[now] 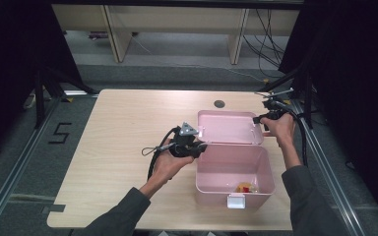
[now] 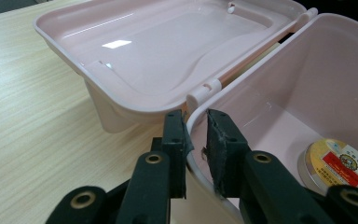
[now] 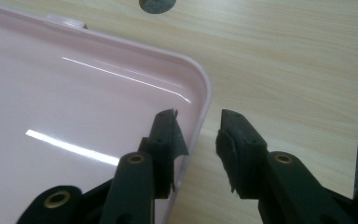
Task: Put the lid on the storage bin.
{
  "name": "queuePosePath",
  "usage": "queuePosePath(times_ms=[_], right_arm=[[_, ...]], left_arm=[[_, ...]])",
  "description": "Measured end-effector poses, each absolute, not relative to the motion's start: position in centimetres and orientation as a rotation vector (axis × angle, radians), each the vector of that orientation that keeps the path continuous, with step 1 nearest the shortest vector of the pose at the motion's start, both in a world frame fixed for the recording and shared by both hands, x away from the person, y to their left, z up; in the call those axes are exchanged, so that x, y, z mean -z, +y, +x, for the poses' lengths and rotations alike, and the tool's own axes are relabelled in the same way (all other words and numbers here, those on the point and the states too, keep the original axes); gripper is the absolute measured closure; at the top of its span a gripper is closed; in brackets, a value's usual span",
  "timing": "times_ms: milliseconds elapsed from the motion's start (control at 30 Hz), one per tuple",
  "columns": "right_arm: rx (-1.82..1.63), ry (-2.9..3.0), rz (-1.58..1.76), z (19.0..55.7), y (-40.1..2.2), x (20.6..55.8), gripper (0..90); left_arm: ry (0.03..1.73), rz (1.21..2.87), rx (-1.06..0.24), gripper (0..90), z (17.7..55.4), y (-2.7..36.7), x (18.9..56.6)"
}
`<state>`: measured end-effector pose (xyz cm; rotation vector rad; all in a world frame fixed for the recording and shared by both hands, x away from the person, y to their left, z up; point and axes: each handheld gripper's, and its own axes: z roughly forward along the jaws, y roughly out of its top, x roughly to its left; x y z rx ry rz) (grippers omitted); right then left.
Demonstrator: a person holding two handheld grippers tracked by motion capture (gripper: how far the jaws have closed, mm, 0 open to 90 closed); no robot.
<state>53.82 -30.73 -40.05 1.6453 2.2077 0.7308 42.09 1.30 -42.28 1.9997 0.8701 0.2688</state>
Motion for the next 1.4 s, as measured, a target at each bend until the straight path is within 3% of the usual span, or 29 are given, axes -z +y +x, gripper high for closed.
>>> queuePosePath(times_ms=[433, 700, 1400], right_arm=[[-0.638, 2.202, 1.699, 54.4, -29.9, 40.1, 72.0], [-0.635, 2.202, 1.715, 54.5, -29.5, 40.1, 80.8], [-0.684, 2.096, 1.673, 53.7, -29.1, 38.3, 84.7]], left_arm=[[0.872, 1.998, -0.270, 77.4, 42.1, 1.3, 42.3], [0.869, 1.998, -0.271, 77.5, 42.1, 1.3, 42.3], [0.865, 1.988, -0.275, 77.5, 42.0, 1.2, 42.4]])
